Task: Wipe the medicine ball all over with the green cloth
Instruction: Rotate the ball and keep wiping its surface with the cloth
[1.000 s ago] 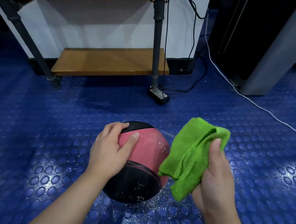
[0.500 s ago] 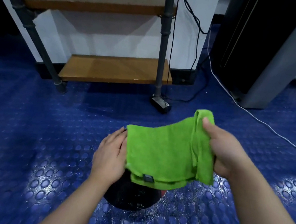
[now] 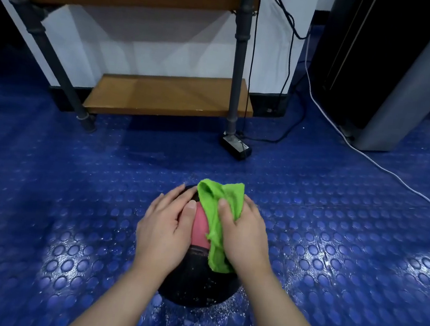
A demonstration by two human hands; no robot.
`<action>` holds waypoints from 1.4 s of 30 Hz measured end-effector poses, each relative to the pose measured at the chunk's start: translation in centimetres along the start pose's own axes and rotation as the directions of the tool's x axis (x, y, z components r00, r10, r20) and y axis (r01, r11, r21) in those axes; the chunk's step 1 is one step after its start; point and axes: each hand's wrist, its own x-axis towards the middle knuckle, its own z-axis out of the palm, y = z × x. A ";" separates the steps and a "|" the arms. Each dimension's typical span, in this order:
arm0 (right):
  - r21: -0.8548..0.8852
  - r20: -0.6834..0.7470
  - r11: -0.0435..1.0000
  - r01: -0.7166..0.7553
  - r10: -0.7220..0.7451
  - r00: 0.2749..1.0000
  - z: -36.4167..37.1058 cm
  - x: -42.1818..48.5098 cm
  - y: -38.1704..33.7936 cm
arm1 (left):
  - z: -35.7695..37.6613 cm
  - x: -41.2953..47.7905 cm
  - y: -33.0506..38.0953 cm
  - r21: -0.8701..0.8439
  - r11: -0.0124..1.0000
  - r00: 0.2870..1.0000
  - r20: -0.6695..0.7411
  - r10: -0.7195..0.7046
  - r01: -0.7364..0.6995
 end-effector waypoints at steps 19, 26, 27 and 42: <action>0.014 -0.075 0.999 0.041 -0.039 0.996 -0.1 0.3 -0.3 | 0.1 -0.5 1.6 0.022 0.997 0.998 -0.009 -0.068 0.068; 0.081 0.009 0.974 -0.210 0.210 0.978 -2.3 2.6 0.4 | 0.4 -1.4 2.2 0.089 0.993 0.997 -0.021 -0.070 0.072; 0.059 -0.017 0.981 -0.184 0.186 0.982 -2.2 1.8 0.4 | 0.5 -1.4 2.3 0.099 0.991 0.996 -0.017 -0.088 0.089; 0.041 -0.009 0.981 -0.191 0.191 0.982 -3.3 1.9 0.7 | 0.5 -1.4 2.5 0.082 0.993 0.996 -0.031 -0.082 0.084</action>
